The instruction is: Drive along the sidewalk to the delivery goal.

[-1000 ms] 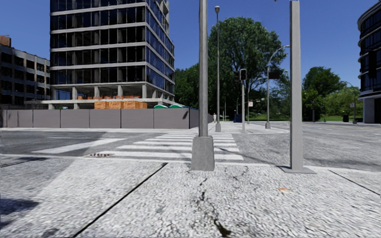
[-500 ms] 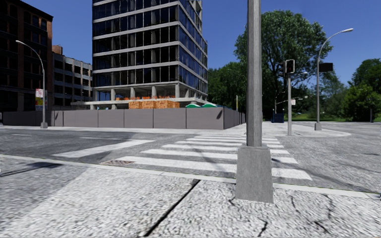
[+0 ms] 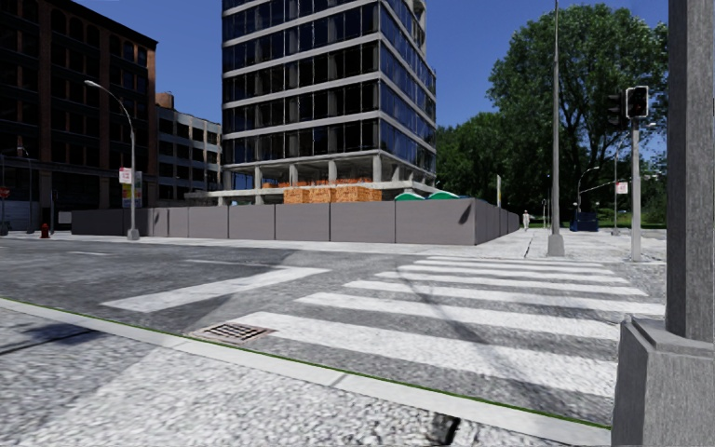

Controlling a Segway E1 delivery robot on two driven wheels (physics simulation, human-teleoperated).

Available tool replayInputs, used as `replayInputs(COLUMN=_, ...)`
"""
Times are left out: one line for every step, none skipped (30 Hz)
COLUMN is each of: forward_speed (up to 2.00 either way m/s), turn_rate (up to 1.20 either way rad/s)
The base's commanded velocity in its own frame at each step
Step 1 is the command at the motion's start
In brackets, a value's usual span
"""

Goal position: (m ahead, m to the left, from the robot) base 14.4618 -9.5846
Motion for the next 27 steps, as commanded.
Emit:
replayInputs(forward_speed=1.97, turn_rate=0.0)
replayInputs(forward_speed=1.93, turn_rate=0.0)
replayInputs(forward_speed=1.92, turn_rate=0.0)
replayInputs(forward_speed=1.92, turn_rate=0.0)
replayInputs(forward_speed=1.91, turn_rate=0.0)
replayInputs(forward_speed=1.91, turn_rate=0.0)
replayInputs(forward_speed=1.91, turn_rate=-0.02)
replayInputs(forward_speed=1.91, turn_rate=-0.04)
replayInputs(forward_speed=1.79, turn_rate=-0.06)
replayInputs(forward_speed=1.61, turn_rate=-0.09)
replayInputs(forward_speed=1.5, turn_rate=-0.16)
replayInputs(forward_speed=1.5, turn_rate=-0.16)
replayInputs(forward_speed=1.42, turn_rate=-0.23)
replayInputs(forward_speed=1.41, turn_rate=-0.26)
replayInputs(forward_speed=1.4, turn_rate=-0.27)
replayInputs(forward_speed=1.4, turn_rate=-0.27)
replayInputs(forward_speed=1.4, turn_rate=-0.27)
replayInputs(forward_speed=1.4, turn_rate=-0.28)
replayInputs(forward_speed=1.4, turn_rate=-0.28)
replayInputs(forward_speed=1.4, turn_rate=-0.28)
replayInputs(forward_speed=1.4, turn_rate=-0.29)
replayInputs(forward_speed=1.4, turn_rate=-0.29)
replayInputs(forward_speed=1.4, turn_rate=-0.3)
replayInputs(forward_speed=1.4, turn_rate=-0.31)
replayInputs(forward_speed=1.4, turn_rate=-0.31)
replayInputs(forward_speed=1.41, turn_rate=-0.31)
replayInputs(forward_speed=1.41, turn_rate=-0.31)
